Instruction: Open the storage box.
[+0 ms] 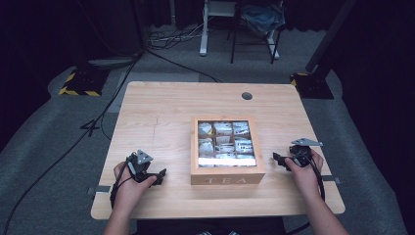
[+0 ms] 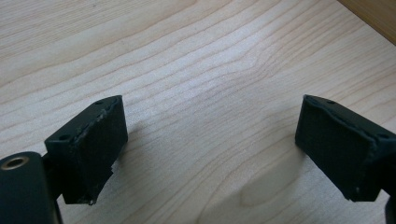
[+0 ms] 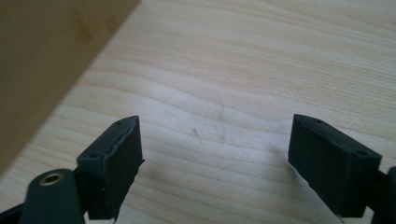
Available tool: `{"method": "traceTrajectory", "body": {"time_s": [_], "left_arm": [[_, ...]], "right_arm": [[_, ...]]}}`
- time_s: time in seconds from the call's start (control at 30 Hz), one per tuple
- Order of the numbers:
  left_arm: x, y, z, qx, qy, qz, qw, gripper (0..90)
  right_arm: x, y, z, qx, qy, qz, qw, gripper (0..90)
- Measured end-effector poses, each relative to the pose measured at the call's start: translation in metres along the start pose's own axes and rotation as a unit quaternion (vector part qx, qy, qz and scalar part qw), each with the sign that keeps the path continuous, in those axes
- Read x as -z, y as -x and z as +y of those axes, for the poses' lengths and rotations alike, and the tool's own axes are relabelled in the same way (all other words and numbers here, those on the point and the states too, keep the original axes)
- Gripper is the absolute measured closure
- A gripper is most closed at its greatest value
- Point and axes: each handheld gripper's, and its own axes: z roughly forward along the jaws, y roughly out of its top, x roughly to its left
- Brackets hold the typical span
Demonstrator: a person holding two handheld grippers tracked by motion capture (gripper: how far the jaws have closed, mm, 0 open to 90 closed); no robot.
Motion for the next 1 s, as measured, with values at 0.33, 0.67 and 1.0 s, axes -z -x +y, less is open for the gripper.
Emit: {"method": "traceTrajectory", "body": {"time_s": [0.33, 0.67, 1.0], "left_arm": [[0.000, -0.001, 0.000, -0.003, -0.002, -0.005, 1.0000, 9.7], [0.000, -0.001, 0.000, -0.005, 0.001, -0.007, 1.0000, 9.7], [0.000, -0.002, 0.000, -0.008, -0.001, -0.007, 0.9999, 9.7]], "right_arm": [[0.026, 0.000, 0.010, 0.015, 0.020, 0.012, 0.9996, 22.5], [0.044, -0.008, 0.020, 0.029, 0.027, 0.032, 0.9987, 25.0], [0.064, -0.025, 0.028, 0.046, 0.033, 0.053, 0.9970, 27.8]]}}
